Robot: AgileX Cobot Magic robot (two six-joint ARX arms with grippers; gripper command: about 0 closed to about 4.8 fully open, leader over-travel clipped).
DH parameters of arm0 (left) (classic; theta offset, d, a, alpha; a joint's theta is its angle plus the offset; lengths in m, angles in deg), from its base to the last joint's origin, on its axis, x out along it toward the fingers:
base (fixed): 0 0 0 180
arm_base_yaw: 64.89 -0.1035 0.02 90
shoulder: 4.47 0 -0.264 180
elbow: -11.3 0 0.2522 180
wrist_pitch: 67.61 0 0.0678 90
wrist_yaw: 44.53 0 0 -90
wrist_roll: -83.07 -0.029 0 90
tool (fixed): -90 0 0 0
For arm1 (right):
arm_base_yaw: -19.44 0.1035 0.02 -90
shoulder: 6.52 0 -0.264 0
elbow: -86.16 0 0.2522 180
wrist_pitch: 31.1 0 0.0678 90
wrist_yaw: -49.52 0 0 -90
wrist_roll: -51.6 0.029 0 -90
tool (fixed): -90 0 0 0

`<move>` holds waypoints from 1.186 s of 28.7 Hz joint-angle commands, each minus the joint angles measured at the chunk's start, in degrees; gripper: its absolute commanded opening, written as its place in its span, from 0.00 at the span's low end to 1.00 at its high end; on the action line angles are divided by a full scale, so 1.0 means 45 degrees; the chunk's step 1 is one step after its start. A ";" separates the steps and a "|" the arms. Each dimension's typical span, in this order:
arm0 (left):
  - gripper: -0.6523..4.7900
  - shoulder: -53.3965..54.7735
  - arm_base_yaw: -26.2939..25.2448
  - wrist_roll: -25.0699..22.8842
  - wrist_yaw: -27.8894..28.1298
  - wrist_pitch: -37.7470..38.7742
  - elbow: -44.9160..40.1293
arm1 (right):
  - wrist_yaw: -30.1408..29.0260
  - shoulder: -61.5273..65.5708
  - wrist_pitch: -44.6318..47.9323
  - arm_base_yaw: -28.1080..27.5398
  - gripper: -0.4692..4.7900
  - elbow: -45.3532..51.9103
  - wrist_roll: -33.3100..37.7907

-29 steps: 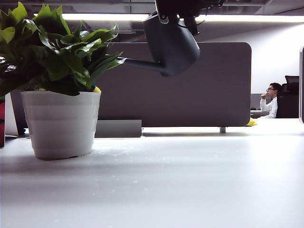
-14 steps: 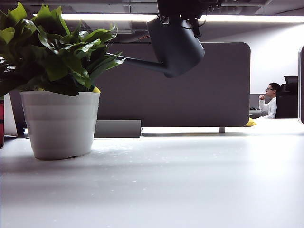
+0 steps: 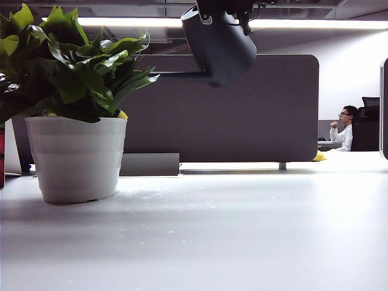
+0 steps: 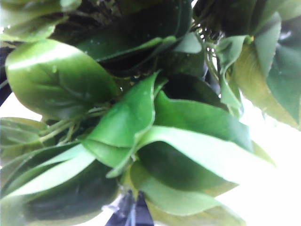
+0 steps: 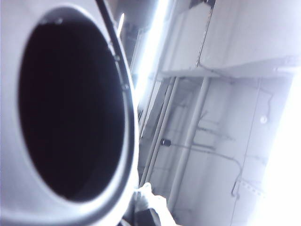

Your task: Pick up the watering can from the table, water the potted plant, and put the can back.

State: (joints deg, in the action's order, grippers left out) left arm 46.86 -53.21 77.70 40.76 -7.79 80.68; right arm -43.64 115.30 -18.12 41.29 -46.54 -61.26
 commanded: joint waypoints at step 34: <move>0.11 -0.0690 0.0078 -0.0165 -0.0447 -0.0792 0.0160 | 0.1817 -0.1282 -0.0257 0.0010 0.08 -0.0189 1.0695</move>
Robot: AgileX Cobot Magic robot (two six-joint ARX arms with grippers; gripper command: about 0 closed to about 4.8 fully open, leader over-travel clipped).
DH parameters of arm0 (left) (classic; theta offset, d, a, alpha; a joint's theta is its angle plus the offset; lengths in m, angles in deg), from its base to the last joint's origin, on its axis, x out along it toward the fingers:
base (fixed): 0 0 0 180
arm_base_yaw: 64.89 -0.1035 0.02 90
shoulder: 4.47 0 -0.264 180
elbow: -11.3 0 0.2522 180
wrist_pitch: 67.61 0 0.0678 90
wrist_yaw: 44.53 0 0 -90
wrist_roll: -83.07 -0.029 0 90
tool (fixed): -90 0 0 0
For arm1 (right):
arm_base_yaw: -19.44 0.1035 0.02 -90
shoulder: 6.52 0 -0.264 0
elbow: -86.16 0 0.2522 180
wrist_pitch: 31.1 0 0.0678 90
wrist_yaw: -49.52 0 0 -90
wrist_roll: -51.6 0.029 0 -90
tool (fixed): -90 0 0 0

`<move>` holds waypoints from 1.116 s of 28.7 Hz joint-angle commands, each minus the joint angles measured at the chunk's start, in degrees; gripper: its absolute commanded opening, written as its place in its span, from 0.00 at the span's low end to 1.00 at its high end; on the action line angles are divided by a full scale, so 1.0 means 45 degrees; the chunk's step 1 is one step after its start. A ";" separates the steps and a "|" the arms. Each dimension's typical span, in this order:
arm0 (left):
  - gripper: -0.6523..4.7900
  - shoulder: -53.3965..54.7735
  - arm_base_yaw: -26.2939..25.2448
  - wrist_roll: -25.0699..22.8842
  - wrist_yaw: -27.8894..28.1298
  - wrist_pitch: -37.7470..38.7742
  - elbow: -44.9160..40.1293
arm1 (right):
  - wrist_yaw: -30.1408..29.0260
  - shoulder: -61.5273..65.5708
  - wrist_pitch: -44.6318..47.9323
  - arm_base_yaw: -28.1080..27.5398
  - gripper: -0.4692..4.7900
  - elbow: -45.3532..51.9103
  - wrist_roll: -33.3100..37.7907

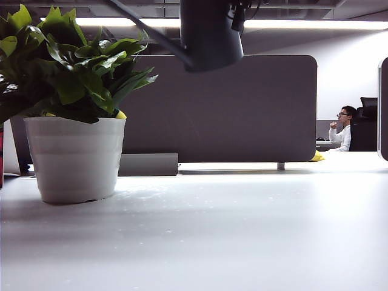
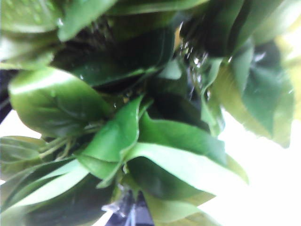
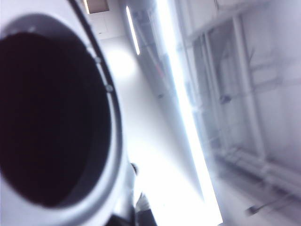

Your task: Pick up the watering can from the table, water the potted plant, and put the can back.

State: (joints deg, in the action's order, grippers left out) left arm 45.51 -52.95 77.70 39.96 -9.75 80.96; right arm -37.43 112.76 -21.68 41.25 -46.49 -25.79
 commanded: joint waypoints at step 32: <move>0.11 -0.2987 0.1054 0.0005 -0.2312 -0.1282 0.0126 | 0.2929 -0.9112 -0.6416 0.0034 0.08 0.6975 1.0117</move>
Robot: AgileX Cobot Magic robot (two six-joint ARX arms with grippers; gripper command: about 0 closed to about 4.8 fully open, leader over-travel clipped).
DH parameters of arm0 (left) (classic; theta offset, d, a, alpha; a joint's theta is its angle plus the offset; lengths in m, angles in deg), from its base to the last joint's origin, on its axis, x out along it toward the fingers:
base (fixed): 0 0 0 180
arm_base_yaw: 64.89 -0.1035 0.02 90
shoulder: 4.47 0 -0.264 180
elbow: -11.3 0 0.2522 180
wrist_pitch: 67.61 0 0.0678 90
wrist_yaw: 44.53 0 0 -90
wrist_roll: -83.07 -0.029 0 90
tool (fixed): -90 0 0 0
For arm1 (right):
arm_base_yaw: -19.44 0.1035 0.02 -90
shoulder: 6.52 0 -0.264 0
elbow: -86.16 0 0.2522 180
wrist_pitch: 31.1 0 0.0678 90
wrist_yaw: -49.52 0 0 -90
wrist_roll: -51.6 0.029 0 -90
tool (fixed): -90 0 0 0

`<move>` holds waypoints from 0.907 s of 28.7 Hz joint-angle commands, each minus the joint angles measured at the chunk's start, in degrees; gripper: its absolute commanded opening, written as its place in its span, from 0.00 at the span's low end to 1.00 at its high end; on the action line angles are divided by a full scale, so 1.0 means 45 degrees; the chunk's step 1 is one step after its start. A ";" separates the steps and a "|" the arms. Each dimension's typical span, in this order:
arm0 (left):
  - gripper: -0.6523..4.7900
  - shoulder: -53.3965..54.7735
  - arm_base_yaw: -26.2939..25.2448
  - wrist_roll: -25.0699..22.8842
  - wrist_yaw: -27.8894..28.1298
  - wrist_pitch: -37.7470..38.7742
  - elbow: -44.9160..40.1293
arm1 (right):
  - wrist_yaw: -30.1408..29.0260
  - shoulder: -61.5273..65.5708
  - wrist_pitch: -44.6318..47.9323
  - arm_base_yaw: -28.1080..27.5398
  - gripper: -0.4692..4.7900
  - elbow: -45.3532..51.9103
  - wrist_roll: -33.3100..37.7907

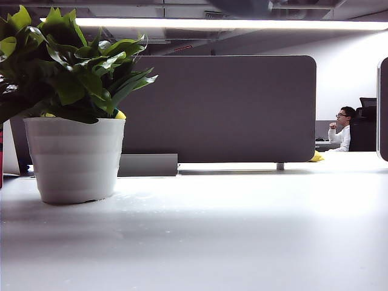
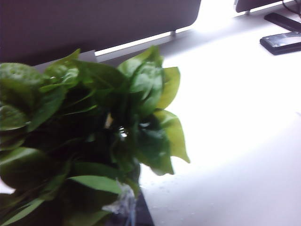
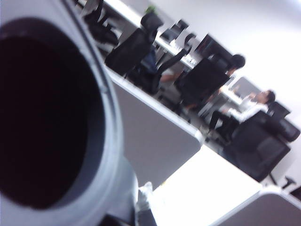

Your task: Pick up the watering can from the table, water the potted plant, and put the can back.

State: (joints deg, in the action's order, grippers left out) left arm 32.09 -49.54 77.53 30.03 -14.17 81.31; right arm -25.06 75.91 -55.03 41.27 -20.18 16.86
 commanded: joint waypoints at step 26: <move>0.11 0.1481 0.4289 -0.0151 0.2861 -0.1180 0.0044 | 0.0345 -0.0233 0.9753 -0.1190 0.08 1.1176 0.1166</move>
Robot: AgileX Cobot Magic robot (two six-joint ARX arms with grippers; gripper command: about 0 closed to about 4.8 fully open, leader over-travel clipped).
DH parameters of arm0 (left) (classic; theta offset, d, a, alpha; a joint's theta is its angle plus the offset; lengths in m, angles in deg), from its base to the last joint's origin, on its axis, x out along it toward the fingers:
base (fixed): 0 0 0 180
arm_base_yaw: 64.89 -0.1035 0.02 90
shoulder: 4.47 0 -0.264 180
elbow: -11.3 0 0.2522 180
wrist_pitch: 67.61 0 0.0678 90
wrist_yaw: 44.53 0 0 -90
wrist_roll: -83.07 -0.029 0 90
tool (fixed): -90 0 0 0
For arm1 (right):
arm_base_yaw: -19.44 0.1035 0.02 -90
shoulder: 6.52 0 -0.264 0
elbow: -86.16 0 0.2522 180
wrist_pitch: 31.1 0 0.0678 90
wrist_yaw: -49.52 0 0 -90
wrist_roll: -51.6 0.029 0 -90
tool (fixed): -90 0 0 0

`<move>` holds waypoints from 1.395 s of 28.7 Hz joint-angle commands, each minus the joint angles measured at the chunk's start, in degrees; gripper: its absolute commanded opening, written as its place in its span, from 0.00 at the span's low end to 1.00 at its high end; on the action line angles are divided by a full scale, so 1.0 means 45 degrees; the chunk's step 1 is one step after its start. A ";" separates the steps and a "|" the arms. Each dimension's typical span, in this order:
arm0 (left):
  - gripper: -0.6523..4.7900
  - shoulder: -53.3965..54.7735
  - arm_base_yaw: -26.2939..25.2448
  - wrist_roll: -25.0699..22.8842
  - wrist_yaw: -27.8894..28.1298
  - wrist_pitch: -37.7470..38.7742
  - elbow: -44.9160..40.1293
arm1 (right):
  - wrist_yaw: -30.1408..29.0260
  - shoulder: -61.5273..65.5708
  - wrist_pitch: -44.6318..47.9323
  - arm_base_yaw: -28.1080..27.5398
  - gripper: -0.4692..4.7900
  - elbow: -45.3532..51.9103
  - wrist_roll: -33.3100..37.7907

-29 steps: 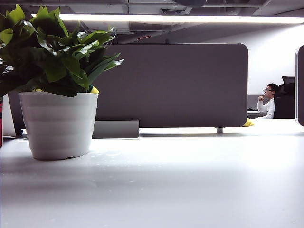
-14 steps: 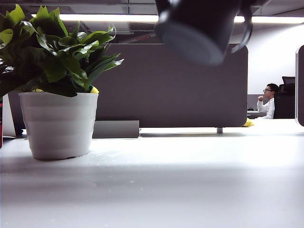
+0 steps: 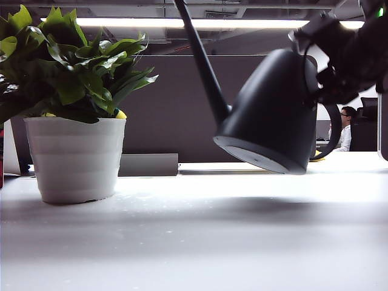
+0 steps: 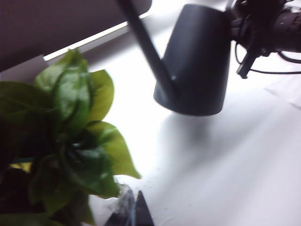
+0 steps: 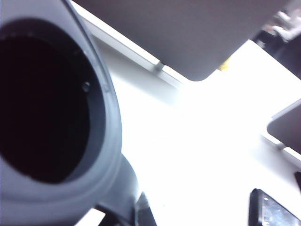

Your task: Pick up the watering can from the table, water the potted plant, and put the can back.

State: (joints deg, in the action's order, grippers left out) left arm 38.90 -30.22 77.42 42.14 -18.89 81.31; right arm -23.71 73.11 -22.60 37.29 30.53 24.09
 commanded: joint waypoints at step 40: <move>0.11 0.0092 -0.0010 -0.0665 0.0505 0.0942 0.0015 | -0.0044 0.3429 0.7072 -0.0636 0.08 -0.0092 -0.6795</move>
State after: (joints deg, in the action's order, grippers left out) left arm 39.45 -30.19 75.43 44.48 -14.15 81.29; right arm -23.18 88.06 3.09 34.38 30.71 -8.59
